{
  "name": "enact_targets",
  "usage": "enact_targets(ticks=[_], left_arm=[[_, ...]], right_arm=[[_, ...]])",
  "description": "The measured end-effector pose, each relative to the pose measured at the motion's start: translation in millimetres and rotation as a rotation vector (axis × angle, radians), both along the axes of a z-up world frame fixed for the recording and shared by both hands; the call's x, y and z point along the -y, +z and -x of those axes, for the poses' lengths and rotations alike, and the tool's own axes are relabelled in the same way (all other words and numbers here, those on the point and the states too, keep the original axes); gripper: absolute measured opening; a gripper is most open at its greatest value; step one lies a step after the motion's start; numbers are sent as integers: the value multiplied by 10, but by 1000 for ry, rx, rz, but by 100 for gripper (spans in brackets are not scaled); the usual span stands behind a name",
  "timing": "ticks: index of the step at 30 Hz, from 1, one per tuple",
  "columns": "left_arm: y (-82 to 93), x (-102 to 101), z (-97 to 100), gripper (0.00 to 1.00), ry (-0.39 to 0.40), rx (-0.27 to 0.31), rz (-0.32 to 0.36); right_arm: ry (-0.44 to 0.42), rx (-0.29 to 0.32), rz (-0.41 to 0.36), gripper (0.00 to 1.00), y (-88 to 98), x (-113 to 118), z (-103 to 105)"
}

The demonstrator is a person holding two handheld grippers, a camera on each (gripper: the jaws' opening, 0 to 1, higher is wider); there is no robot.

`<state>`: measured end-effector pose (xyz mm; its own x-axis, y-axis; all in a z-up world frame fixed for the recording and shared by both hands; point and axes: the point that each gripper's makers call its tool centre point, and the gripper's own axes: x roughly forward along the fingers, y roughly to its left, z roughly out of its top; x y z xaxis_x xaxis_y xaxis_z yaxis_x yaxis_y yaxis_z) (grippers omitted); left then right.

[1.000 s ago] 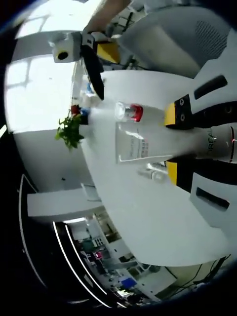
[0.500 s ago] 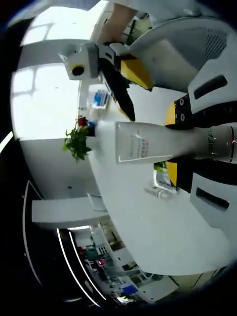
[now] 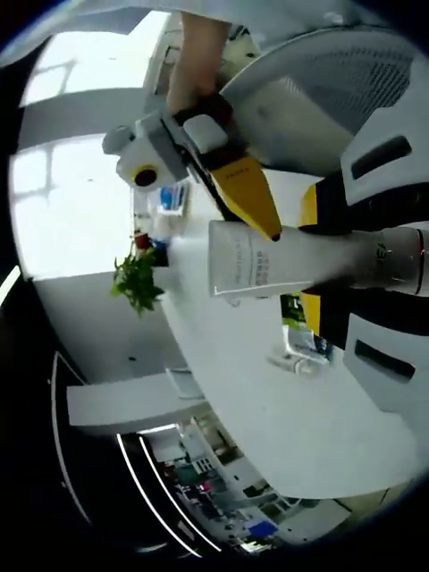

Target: Arrange the skincare products in the storage area until every visible bottle or jar stands upright without overlapping.

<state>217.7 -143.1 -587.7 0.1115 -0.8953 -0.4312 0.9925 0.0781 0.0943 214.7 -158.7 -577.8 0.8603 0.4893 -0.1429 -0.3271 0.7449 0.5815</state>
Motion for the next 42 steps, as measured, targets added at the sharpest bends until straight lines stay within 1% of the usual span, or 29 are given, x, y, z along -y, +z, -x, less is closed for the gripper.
enact_targets(ticks=[1, 2, 5, 7, 8, 11, 13, 17, 18, 19, 20, 21, 22, 24, 25, 30, 32, 34, 35, 38, 40, 42], left_arm=[[10, 23, 33, 17, -5, 7, 0], [22, 43, 60, 17, -15, 28, 0], [36, 88, 134, 17, -31, 71, -13], [32, 103, 152, 18, -37, 94, -22], [28, 113, 170, 18, -48, 109, -29], [28, 129, 199, 18, -63, 130, -36], [22, 138, 202, 18, -69, 148, -41], [20, 148, 216, 18, -79, 155, -43], [8, 153, 224, 18, -84, 167, -50], [-2, 153, 221, 18, -89, 184, -56], [-3, 147, 218, 18, -92, 200, -64], [-2, 144, 219, 19, -95, 206, -64], [0, 139, 218, 19, -94, 208, -65], [13, 141, 213, 19, -96, 219, -61], [22, 138, 213, 20, -95, 223, -58], [17, 151, 194, 23, -91, 255, -61], [9, 154, 195, 25, -103, 259, -62], [16, 150, 200, 26, -118, 255, -59], [15, 149, 203, 26, -125, 253, -59], [6, 144, 218, 27, -150, 266, -62], [7, 142, 211, 27, -167, 287, -54], [10, 134, 200, 28, -169, 272, -43]], right_arm=[[-4, 2, -18, 36, 6, -1, -8], [-10, -1, -33, 36, -3, 3, -16], [-15, -14, -57, 33, -35, 14, -25], [-7, -24, -105, 31, -34, -2, -14], [-4, -28, -116, 30, -37, -8, -8], [0, -35, -120, 29, -54, -17, 2], [3, -41, -148, 27, -52, -19, 5], [20, -55, -175, 24, -52, -50, 22], [24, -58, -182, 21, -49, -60, 24], [19, -74, -201, 18, -52, -72, 23], [25, -65, -192, 18, -52, -70, 20], [27, -62, -191, 17, -55, -66, 21], [23, -73, -218, 17, -56, -62, 20], [23, -70, -223, 15, -43, -61, 25], [21, -68, -222, 15, -35, -59, 26], [7, -56, -168, 12, -16, -38, 18], [9, -53, -141, 11, -16, -34, 22], [17, -33, -84, 11, -5, -28, 31], [23, -33, -69, 11, -1, -32, 42], [39, -27, -38, 10, -5, -27, 44], [44, -15, -20, 10, 1, -17, 40], [57, -2, 8, 9, 16, -16, 39]])
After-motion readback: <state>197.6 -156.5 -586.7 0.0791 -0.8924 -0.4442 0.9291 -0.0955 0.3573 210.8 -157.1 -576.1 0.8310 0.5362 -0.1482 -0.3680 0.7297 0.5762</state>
